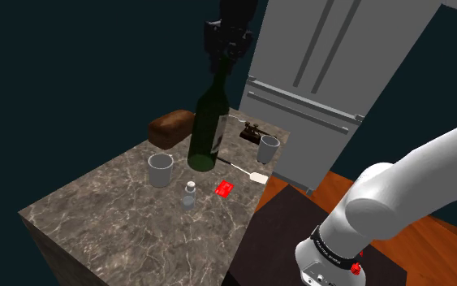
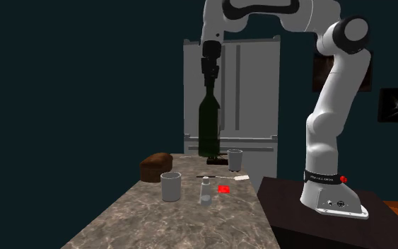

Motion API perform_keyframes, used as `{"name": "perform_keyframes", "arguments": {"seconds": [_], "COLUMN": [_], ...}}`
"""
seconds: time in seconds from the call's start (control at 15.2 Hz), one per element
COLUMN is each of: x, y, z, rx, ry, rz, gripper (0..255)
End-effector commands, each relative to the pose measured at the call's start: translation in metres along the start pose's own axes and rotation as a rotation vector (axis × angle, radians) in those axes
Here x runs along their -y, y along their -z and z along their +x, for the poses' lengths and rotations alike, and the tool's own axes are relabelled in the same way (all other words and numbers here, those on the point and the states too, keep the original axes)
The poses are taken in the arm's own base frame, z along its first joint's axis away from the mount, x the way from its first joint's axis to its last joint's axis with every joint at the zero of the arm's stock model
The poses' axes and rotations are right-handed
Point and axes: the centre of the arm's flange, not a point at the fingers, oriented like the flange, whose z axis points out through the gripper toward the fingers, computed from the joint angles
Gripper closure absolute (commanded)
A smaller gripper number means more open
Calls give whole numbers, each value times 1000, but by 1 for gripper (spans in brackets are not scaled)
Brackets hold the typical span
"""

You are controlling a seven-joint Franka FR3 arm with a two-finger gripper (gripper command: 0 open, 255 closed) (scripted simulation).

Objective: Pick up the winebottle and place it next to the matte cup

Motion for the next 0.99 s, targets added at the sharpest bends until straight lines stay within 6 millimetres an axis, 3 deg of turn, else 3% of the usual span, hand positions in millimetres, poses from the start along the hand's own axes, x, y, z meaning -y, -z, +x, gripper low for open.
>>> {"name": "perform_keyframes", "arguments": {"seconds": [0.0,0.92], "x": [-25,-203], "y": [2,6], "z": [6,53], "rx": [0,0], "ry": [2,2], "rz": [0,0], "gripper": [255,255]}}
